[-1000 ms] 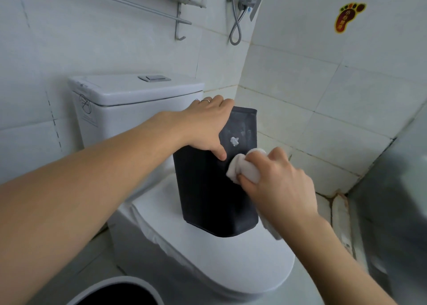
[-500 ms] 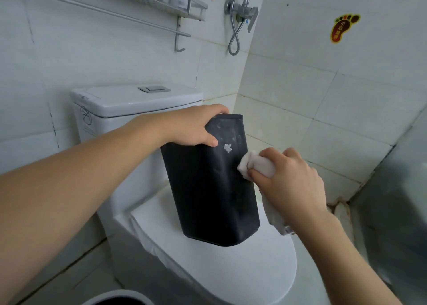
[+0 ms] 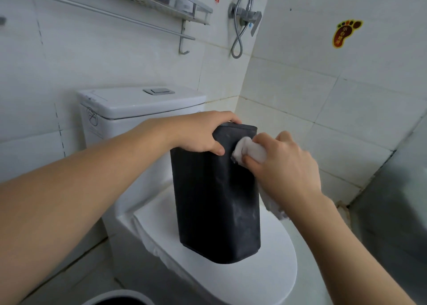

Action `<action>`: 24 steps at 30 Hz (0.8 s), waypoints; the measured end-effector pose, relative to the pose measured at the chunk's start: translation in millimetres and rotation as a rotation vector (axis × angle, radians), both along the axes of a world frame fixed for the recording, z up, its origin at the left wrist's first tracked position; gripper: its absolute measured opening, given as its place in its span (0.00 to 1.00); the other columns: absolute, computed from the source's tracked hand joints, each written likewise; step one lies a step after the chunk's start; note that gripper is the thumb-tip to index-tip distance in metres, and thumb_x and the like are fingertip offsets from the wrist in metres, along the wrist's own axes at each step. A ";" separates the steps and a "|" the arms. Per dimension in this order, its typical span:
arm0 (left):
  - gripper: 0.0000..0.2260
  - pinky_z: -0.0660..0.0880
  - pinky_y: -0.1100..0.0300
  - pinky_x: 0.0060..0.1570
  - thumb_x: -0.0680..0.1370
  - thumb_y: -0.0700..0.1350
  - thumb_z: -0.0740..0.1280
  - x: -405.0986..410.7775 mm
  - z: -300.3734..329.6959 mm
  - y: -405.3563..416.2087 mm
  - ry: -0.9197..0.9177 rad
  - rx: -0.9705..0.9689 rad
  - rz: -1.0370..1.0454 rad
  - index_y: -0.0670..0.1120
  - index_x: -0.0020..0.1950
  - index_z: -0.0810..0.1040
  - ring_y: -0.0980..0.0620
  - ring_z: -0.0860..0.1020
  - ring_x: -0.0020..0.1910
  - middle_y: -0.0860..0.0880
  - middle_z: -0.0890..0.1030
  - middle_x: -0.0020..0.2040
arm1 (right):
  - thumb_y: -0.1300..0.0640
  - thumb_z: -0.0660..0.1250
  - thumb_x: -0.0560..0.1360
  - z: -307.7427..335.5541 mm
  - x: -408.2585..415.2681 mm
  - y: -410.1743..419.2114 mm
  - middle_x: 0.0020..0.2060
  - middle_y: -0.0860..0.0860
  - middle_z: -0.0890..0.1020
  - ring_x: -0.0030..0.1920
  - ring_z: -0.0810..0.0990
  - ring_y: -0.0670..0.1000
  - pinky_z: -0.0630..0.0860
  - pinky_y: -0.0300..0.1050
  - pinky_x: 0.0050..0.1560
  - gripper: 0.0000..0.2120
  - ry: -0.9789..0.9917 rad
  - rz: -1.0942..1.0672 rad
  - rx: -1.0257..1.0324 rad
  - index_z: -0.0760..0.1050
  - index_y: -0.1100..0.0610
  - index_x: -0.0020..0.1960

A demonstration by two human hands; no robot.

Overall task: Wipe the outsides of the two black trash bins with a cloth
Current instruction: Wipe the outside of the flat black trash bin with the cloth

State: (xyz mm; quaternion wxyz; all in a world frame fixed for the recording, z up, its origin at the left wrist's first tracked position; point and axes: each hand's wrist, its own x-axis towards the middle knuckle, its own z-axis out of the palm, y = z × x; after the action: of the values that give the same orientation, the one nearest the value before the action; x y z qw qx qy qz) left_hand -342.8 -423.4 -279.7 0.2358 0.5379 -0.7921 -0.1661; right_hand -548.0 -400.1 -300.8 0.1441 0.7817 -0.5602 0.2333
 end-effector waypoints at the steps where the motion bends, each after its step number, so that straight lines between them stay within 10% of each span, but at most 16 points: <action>1: 0.29 0.74 0.51 0.60 0.73 0.42 0.74 0.3 -0.4 0.1 0.005 0.001 0.002 0.57 0.71 0.68 0.53 0.77 0.56 0.55 0.77 0.59 | 0.37 0.57 0.77 -6.5 -3.4 7.1 0.42 0.48 0.68 0.35 0.73 0.58 0.67 0.46 0.34 0.13 0.022 0.003 0.014 0.72 0.45 0.51; 24: 0.31 0.73 0.57 0.58 0.72 0.42 0.75 -8.3 -0.5 -1.4 -0.012 -0.005 -0.012 0.56 0.72 0.67 0.53 0.76 0.57 0.56 0.77 0.60 | 0.40 0.60 0.76 -3.8 0.3 4.5 0.43 0.49 0.69 0.38 0.76 0.61 0.68 0.47 0.36 0.12 -0.047 0.004 -0.024 0.73 0.44 0.54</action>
State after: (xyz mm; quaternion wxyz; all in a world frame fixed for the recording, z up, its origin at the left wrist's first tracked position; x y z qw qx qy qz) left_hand -351.2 -424.8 -280.2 0.2314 0.5338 -0.7970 -0.1622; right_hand -547.8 -395.6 -304.6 0.1397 0.7754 -0.5589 0.2587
